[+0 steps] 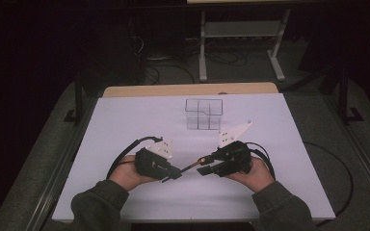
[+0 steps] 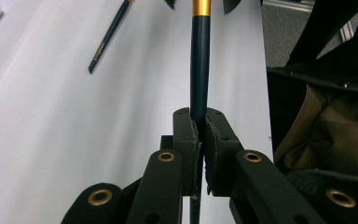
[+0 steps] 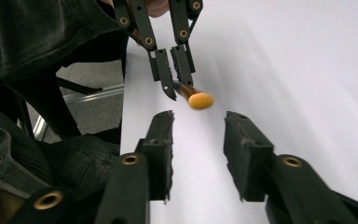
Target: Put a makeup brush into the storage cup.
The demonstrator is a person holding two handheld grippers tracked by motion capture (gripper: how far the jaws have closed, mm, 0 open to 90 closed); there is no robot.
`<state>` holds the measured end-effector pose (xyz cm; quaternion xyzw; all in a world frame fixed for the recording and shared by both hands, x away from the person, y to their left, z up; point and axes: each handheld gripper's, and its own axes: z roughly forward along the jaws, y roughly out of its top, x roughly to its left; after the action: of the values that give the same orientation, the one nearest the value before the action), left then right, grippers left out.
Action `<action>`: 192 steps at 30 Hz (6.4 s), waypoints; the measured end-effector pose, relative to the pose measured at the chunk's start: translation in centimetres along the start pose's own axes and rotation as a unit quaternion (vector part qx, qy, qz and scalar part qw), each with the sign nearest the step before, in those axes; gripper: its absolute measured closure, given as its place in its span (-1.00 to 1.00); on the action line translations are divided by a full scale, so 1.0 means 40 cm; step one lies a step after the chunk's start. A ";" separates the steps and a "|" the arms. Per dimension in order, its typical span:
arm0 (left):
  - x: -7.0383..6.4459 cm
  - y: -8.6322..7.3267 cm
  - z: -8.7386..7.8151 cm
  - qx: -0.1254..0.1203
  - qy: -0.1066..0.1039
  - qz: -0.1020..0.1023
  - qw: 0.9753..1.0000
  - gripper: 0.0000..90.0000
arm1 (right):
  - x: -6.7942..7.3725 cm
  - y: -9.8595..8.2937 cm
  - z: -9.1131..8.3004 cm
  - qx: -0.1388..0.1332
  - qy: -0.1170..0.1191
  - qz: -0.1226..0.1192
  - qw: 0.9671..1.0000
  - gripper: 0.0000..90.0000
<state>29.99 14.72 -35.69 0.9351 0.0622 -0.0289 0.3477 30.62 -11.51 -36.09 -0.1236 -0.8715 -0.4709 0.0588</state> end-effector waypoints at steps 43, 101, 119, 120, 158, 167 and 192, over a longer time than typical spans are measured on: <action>0.003 0.034 0.065 -0.022 0.010 -0.029 0.999 0.85 | -0.002 0.051 0.030 -0.047 0.003 0.008 0.999 0.83; -0.004 -0.157 -0.027 -0.064 0.095 -0.098 0.989 0.06 | -0.077 0.114 -0.031 0.057 -0.040 0.002 0.998 0.84; -0.027 -0.167 -0.043 -0.074 0.106 -0.101 0.986 -0.09 | -0.089 0.119 -0.060 0.057 -0.054 0.015 0.997 0.84; -0.027 -0.168 -0.044 -0.077 0.107 -0.102 0.986 -0.10 | -0.092 0.118 -0.060 0.058 -0.057 0.011 0.997 0.84; -0.030 -0.218 -0.064 -0.087 0.135 -0.117 0.980 -0.21 | -0.201 0.233 -0.068 0.093 -0.086 0.004 0.992 0.84; -0.030 -0.221 -0.066 -0.084 0.135 -0.111 0.981 -0.23 | -0.226 0.257 -0.074 0.098 -0.095 0.008 0.991 0.84; -0.023 -0.228 -0.081 -0.095 0.139 -0.117 0.979 -0.25 | -0.326 0.360 -0.054 0.108 -0.123 0.007 0.987 0.84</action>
<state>27.88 23.61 -39.05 0.8791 0.2209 0.0668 0.4170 47.03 -7.81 -26.15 -0.1791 -0.9170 -0.3549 -0.0326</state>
